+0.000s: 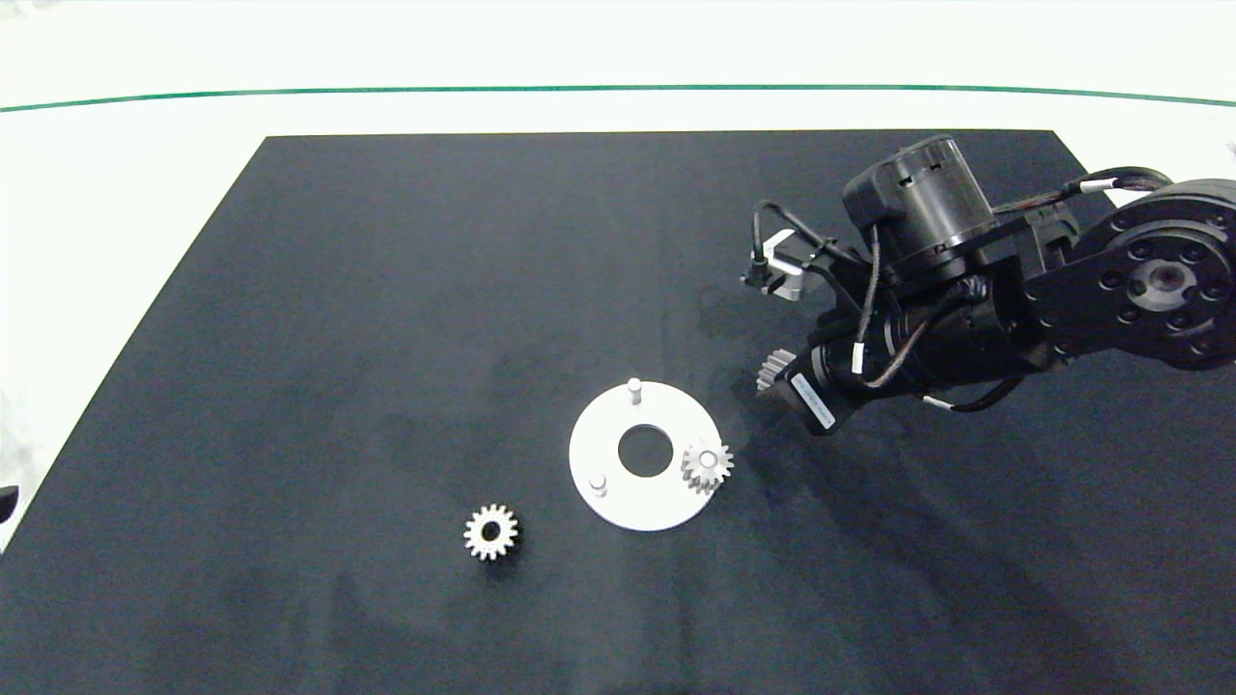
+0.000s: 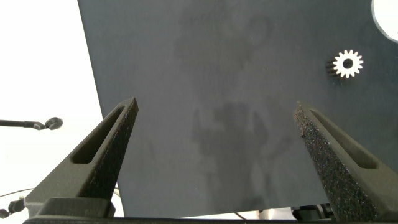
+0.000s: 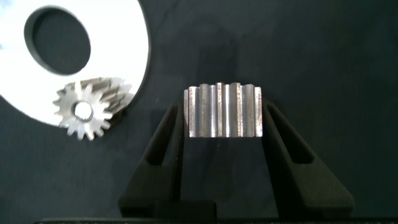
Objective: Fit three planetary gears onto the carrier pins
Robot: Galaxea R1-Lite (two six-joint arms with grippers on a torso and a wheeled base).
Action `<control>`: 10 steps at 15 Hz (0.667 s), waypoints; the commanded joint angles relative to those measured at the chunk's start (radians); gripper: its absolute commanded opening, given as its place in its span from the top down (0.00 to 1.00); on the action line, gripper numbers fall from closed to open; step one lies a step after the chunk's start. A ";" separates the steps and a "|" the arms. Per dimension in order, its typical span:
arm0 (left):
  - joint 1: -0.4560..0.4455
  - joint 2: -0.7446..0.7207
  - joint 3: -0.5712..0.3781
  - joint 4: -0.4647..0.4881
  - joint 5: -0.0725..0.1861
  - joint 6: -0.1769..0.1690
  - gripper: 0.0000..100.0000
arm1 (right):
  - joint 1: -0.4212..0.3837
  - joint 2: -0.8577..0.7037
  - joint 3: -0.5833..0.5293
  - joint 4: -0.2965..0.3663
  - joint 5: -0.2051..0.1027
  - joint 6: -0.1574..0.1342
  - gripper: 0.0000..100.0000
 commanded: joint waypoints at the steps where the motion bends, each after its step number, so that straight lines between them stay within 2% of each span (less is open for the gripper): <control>1: 0.001 0.002 0.000 0.005 0.000 0.002 0.00 | -0.003 -0.009 0.015 0.002 -0.003 -0.002 1.00; 9: 0.001 0.002 0.000 0.005 0.000 0.002 0.00 | -0.025 -0.002 0.015 0.001 0.001 -0.002 1.00; 10: 0.001 0.002 0.000 0.006 0.000 0.002 0.00 | -0.025 -0.002 0.015 0.001 0.001 -0.002 0.00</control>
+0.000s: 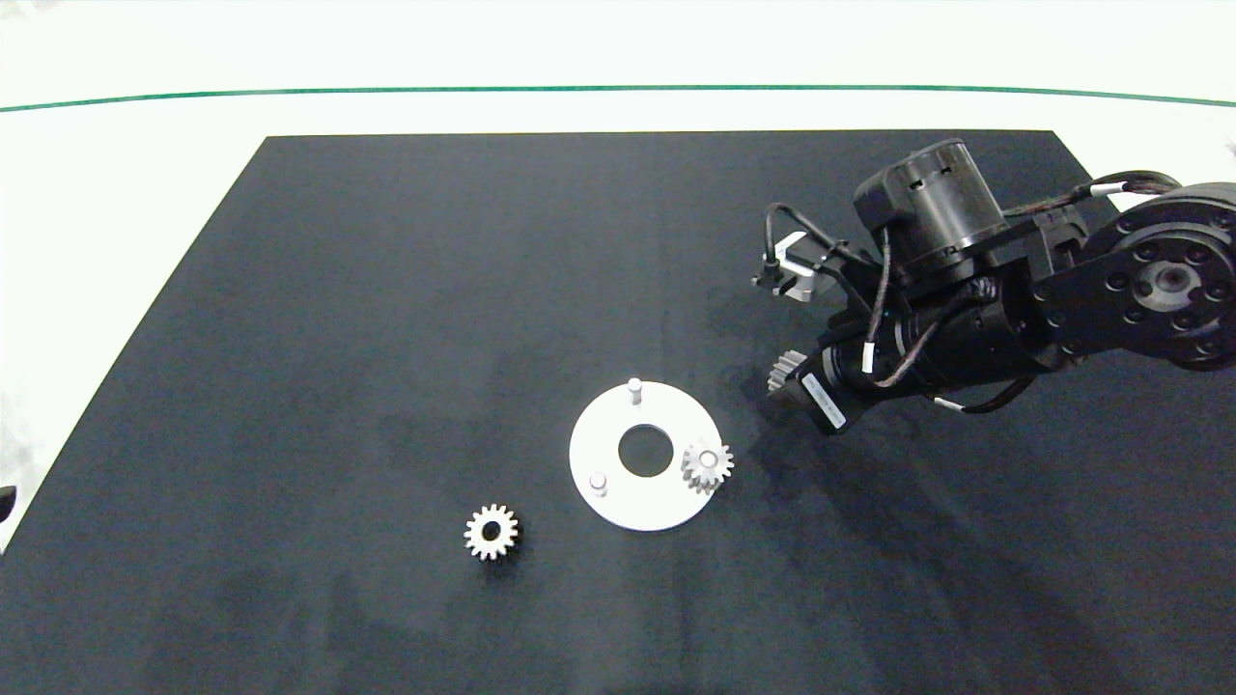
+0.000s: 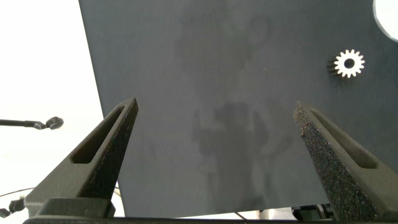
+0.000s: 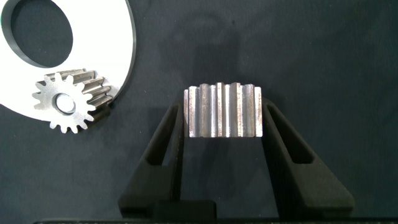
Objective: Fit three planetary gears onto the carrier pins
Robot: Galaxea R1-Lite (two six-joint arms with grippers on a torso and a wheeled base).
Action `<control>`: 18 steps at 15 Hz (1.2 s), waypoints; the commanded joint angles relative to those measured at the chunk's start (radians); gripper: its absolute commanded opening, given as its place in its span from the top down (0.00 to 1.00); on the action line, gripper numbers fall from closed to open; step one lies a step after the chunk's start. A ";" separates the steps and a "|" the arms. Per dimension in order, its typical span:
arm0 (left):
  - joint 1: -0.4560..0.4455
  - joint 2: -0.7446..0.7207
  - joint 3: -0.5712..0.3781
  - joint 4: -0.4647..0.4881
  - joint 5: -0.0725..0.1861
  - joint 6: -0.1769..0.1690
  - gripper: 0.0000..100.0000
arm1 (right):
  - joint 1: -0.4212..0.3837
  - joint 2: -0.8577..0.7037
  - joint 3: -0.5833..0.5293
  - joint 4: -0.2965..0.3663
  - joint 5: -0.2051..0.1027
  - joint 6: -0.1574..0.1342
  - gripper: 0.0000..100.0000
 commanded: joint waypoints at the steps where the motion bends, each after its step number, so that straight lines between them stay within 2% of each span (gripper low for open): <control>1: 0.000 0.002 0.000 0.006 0.000 0.001 0.00 | -0.003 0.004 0.000 0.003 -0.001 -0.002 0.00; 8: 0.000 0.002 0.000 0.004 0.000 0.001 0.00 | -0.016 0.030 0.008 0.001 0.000 -0.002 0.00; 11: 0.000 0.002 0.000 0.006 0.000 0.001 0.00 | -0.015 0.023 0.003 -0.037 -0.009 -0.005 0.00; 15: 0.000 0.002 0.002 0.006 0.000 0.001 0.00 | -0.006 -0.051 0.040 -0.065 0.011 0.000 0.00; 16: 0.000 0.003 0.002 0.006 0.000 0.001 0.00 | -0.003 -0.066 0.075 -0.102 0.013 0.001 0.00; 18: 0.001 0.002 0.002 0.006 0.000 0.001 0.00 | 0.002 -0.072 0.189 -0.263 0.011 0.004 0.00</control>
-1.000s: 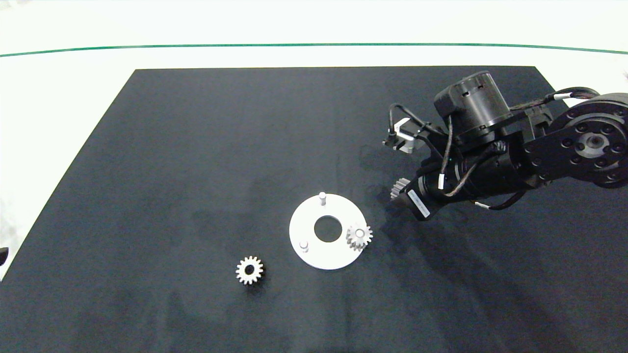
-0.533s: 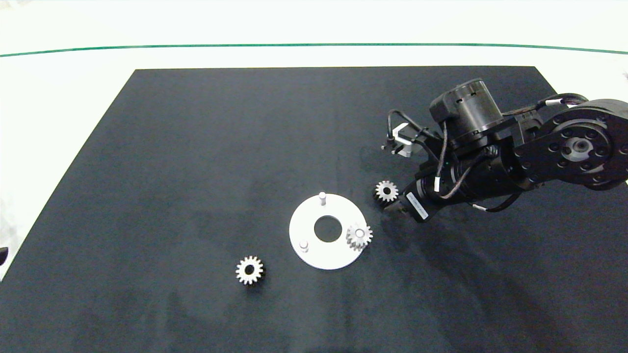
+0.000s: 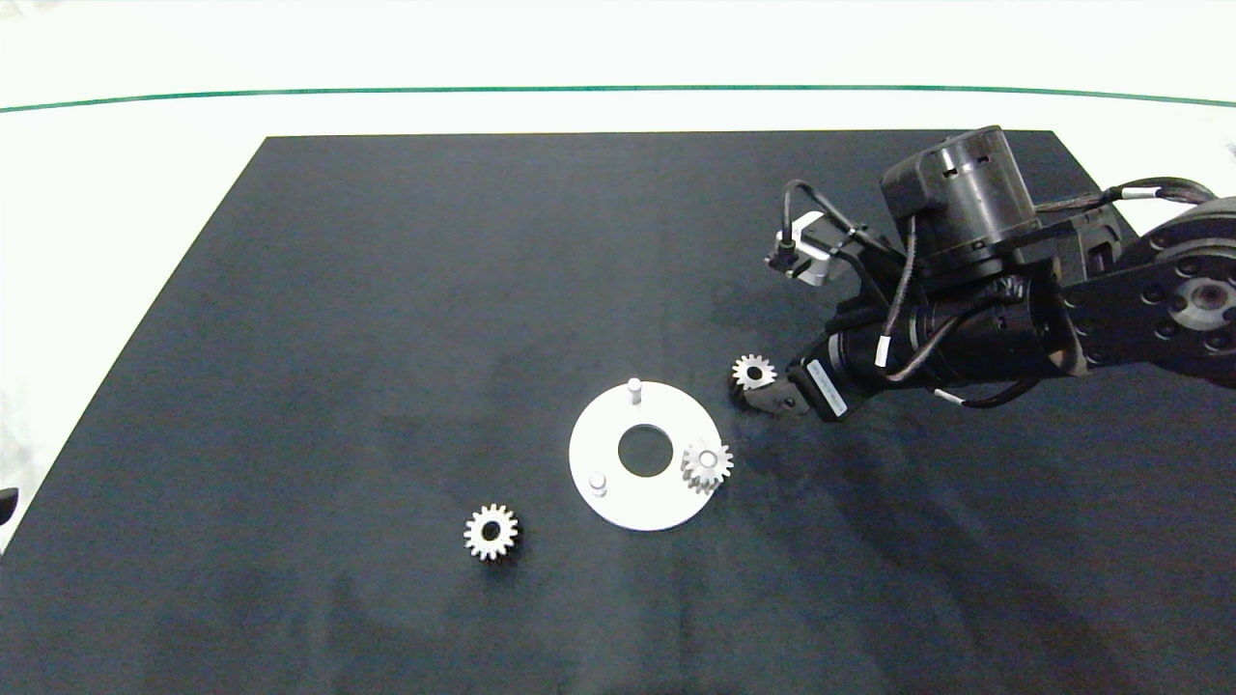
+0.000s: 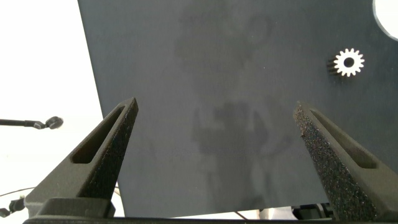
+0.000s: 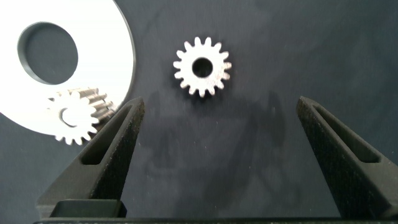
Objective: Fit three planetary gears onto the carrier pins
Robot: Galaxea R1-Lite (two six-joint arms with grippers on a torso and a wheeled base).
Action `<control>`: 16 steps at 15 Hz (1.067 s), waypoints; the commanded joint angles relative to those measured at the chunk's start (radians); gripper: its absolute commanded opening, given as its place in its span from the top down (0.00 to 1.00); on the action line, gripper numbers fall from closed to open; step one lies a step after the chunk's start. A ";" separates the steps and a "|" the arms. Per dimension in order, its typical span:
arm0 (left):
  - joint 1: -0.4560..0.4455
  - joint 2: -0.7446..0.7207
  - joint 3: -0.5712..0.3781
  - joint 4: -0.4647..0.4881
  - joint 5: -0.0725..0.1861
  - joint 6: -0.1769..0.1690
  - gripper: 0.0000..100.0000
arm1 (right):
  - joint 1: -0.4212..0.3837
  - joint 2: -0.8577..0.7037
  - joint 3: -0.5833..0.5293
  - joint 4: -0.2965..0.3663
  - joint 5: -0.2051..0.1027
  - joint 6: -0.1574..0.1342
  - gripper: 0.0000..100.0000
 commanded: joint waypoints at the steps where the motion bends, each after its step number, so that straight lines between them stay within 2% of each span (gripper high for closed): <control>1: 0.001 0.002 0.000 0.004 0.000 0.001 0.00 | 0.006 -0.030 0.155 -0.184 -0.006 0.003 0.00; 2: 0.003 0.002 -0.002 0.004 0.000 0.001 0.00 | 0.006 -0.024 0.178 -0.221 -0.006 0.004 0.00; 3: 0.003 0.001 0.000 0.004 0.000 0.000 0.00 | 0.006 -0.017 0.178 -0.226 -0.006 0.004 0.00; 8: 0.003 0.001 0.000 0.004 0.000 0.001 0.00 | 0.006 0.056 0.097 -0.227 -0.006 0.014 0.00; 10: 0.003 0.001 0.000 0.004 0.000 0.001 0.00 | 0.008 0.096 0.038 -0.221 -0.006 0.035 0.00; 16: 0.004 -0.001 -0.002 0.004 0.000 0.001 0.00 | 0.026 0.118 0.037 -0.218 -0.006 0.050 0.00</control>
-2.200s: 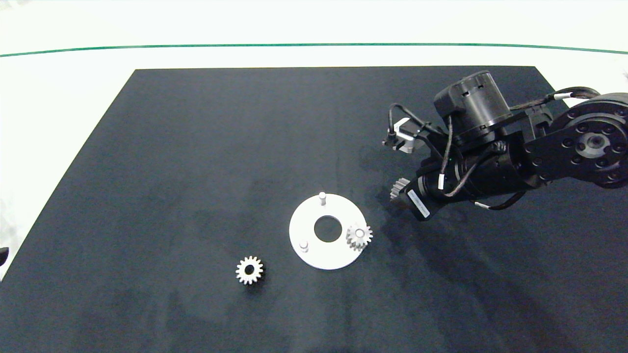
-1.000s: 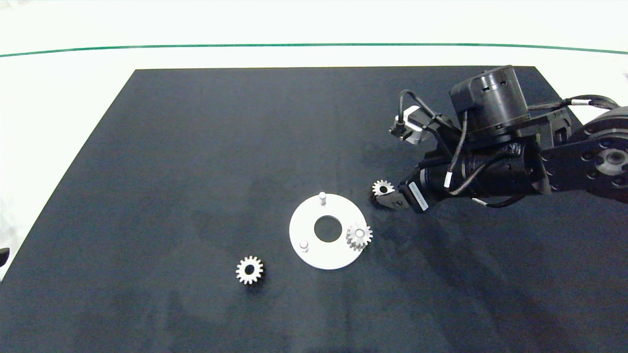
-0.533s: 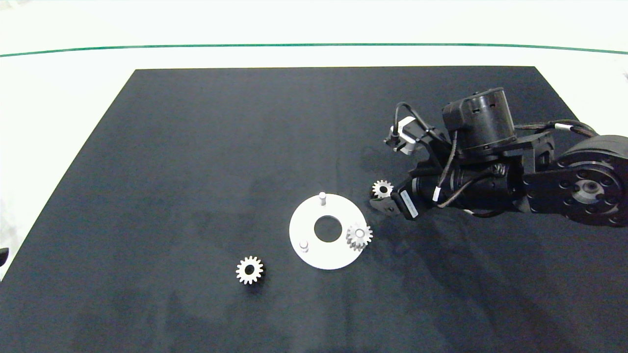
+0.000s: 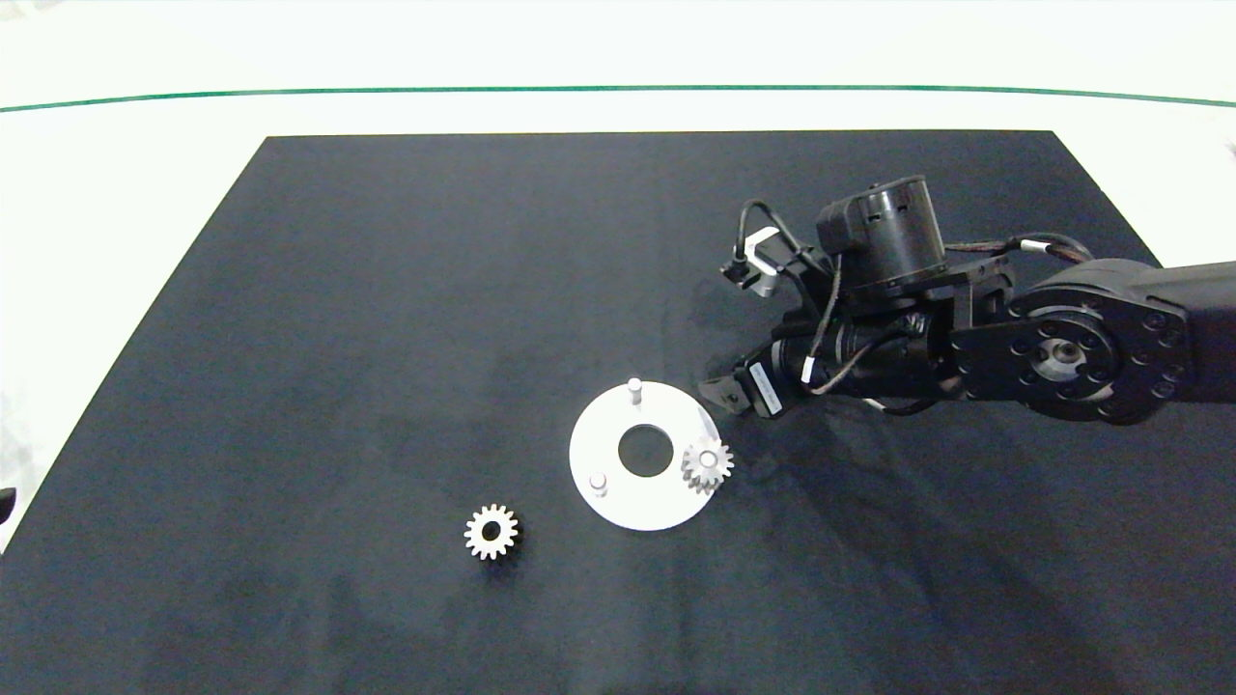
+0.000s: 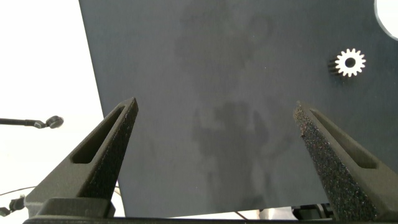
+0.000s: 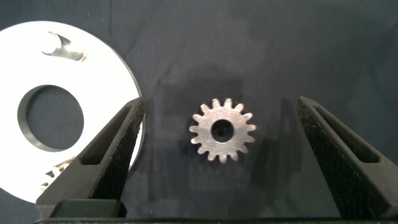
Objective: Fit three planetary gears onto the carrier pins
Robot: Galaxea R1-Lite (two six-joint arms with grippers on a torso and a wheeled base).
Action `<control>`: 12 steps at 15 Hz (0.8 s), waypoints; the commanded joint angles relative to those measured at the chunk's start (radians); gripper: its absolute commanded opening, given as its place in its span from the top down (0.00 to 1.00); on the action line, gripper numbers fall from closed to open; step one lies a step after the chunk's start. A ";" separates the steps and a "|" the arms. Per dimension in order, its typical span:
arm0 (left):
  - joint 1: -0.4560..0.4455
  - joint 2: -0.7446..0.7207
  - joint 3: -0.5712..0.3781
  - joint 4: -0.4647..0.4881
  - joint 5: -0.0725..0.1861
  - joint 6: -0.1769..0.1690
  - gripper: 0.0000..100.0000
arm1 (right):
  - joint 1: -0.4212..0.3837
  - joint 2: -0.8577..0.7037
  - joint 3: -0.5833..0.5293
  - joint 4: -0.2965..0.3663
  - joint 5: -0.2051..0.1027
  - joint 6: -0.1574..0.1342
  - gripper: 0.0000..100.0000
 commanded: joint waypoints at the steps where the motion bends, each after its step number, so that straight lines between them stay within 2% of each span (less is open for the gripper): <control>1: 0.001 0.000 -0.002 0.004 0.000 0.001 0.00 | 0.001 0.009 0.014 0.002 -0.001 0.008 0.00; 3: 0.001 -0.002 -0.005 0.003 0.000 0.001 0.00 | -0.001 0.009 0.018 0.002 -0.002 0.008 0.00; 12: 0.001 -0.012 -0.003 0.003 0.000 0.001 0.00 | -0.016 0.023 0.011 0.002 -0.001 0.009 0.18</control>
